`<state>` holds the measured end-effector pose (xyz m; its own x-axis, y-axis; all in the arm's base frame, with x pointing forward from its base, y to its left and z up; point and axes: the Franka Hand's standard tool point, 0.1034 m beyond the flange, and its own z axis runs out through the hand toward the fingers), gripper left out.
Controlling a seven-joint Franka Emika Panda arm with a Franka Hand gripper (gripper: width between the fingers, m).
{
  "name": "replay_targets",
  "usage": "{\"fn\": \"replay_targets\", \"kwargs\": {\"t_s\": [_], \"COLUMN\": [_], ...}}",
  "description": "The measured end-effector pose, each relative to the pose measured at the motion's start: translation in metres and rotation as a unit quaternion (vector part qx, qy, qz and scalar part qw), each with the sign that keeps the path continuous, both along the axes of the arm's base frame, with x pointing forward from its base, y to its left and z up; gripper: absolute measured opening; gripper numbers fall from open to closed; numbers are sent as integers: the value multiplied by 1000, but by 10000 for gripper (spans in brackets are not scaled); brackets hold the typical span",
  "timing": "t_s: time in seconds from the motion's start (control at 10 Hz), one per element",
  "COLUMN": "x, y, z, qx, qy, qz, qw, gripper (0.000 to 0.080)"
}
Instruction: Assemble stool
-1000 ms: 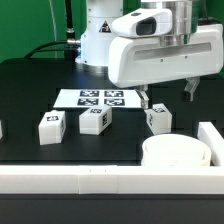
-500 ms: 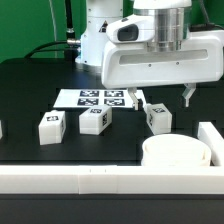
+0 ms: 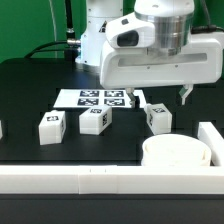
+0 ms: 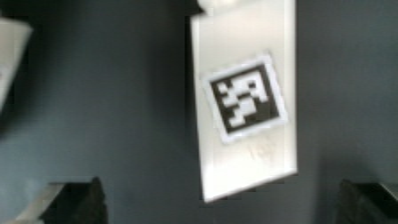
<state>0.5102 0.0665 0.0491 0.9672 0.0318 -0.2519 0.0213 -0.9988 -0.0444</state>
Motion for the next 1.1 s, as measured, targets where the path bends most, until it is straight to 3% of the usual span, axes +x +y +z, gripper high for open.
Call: {"fn": "replay_targets", "kwargs": {"t_s": [0.7, 0.9, 1.1], "x": [-8, -17, -12], "y": [2, 3, 5], "z": [-10, -10, -18], "qx": [-1, -3, -3], "qy": [188, 264, 268], "qz": [16, 20, 21], "qw": [982, 964, 963], "gripper": [649, 649, 649]}}
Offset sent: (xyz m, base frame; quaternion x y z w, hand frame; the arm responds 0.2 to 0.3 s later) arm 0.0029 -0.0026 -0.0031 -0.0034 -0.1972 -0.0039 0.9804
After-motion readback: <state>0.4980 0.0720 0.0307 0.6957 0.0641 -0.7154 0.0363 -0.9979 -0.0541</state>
